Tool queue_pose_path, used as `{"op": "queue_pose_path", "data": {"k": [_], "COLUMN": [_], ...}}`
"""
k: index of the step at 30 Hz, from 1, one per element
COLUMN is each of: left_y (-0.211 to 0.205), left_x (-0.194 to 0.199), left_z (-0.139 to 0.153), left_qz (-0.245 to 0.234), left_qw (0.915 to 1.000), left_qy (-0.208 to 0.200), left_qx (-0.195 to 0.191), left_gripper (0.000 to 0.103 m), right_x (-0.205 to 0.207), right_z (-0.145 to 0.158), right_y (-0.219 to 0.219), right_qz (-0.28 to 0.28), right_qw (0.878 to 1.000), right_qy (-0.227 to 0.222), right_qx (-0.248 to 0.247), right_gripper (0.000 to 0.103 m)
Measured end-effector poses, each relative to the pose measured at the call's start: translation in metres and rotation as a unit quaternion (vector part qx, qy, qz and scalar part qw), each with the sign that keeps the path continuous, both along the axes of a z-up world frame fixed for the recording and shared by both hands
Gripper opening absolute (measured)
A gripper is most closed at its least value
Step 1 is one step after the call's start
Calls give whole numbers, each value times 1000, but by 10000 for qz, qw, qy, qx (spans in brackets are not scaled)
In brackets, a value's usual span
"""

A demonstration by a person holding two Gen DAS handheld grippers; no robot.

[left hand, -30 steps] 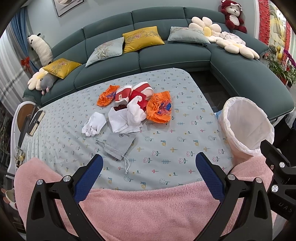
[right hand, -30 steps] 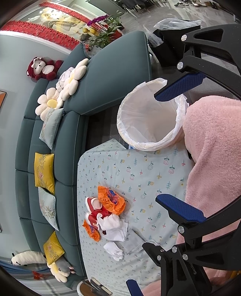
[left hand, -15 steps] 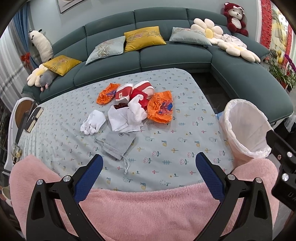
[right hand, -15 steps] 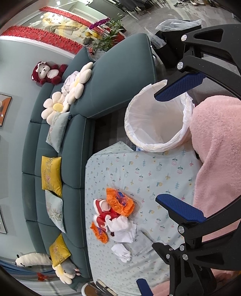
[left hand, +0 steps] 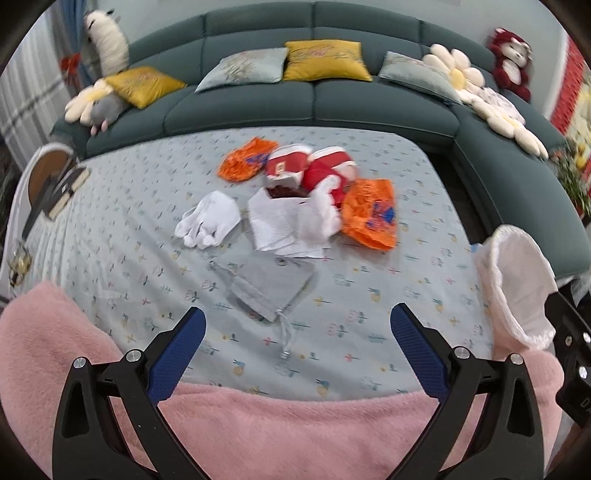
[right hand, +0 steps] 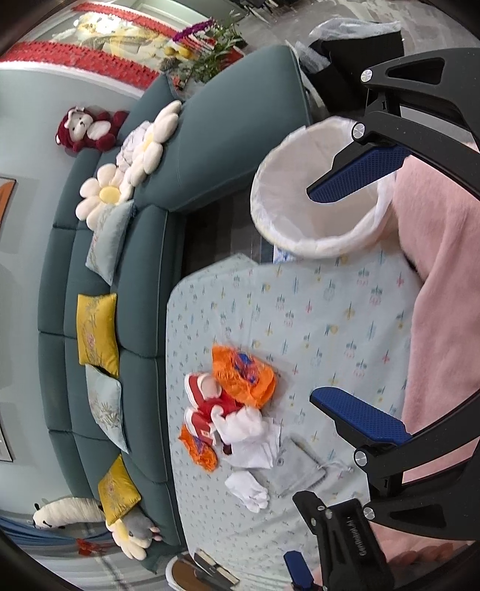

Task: Collect trash
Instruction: 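Grasp the grey cloth bag with the left tool while the right tool grasps the white glove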

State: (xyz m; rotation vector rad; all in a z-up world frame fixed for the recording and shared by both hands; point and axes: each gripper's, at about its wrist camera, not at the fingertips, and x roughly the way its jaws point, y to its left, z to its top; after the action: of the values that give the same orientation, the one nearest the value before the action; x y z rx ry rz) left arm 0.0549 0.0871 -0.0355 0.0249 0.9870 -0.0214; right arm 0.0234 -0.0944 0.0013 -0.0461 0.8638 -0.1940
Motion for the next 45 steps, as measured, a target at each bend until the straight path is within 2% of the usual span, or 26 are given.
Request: {"op": "queue_pose_path", "data": {"k": [7, 15, 18, 20, 25, 26, 29, 34, 36, 37, 38, 39, 40, 43, 45], "left_y": [41, 83, 89, 89, 75, 72, 68, 67, 67, 68, 68, 68, 68, 68, 68], "left_x": [34, 78, 83, 83, 86, 90, 100, 114, 116, 116, 116, 117, 117, 116, 113], "left_z": [-18, -35, -49, -62, -90, -96, -109, -126, -129, -129, -130, -130, -130, -126, -121], "left_qz": [252, 162, 66, -1, -181, -208, -236, -306, -364, -373, -391, -431, -461, -485, -523], "left_qw": [9996, 9995, 9987, 9971, 9940, 9934, 9924, 9879, 9855, 9849, 9842, 9832, 9820, 9810, 9815], "left_qy": [107, 233, 459, 672, 986, 1035, 1093, 1304, 1382, 1396, 1404, 1416, 1438, 1436, 1403], "left_qx": [38, -126, -192, -349, -438, -455, -513, -783, -915, -956, -1001, -1064, -1131, -1210, -1192], "left_gripper": [96, 96, 96, 96, 95, 94, 87, 60, 55, 51, 47, 37, 27, 18, 15], "right_x": [37, 93, 114, 124, 155, 159, 173, 190, 195, 199, 201, 202, 203, 199, 195], "right_z": [-14, -30, -41, -48, -68, -72, -86, -109, -119, -126, -130, -135, -137, -134, -127], "right_y": [34, 85, 102, 108, 119, 120, 126, 135, 137, 138, 138, 140, 140, 143, 144], "right_qz": [275, 687, 816, 879, 958, 961, 1010, 1089, 1095, 1093, 1096, 1116, 1137, 1210, 1257], "right_qw": [9994, 9972, 9960, 9953, 9931, 9928, 9910, 9879, 9860, 9846, 9837, 9824, 9814, 9808, 9817], "right_qy": [68, 146, 222, 286, 497, 548, 721, 980, 1103, 1194, 1248, 1315, 1356, 1341, 1280], "right_qx": [175, 247, 283, 304, 452, 468, 495, 517, 611, 660, 685, 722, 742, 731, 646], "right_gripper": [96, 94, 87, 85, 79, 73, 65, 57, 43, 40, 30, 17, 12, 7, 7]}}
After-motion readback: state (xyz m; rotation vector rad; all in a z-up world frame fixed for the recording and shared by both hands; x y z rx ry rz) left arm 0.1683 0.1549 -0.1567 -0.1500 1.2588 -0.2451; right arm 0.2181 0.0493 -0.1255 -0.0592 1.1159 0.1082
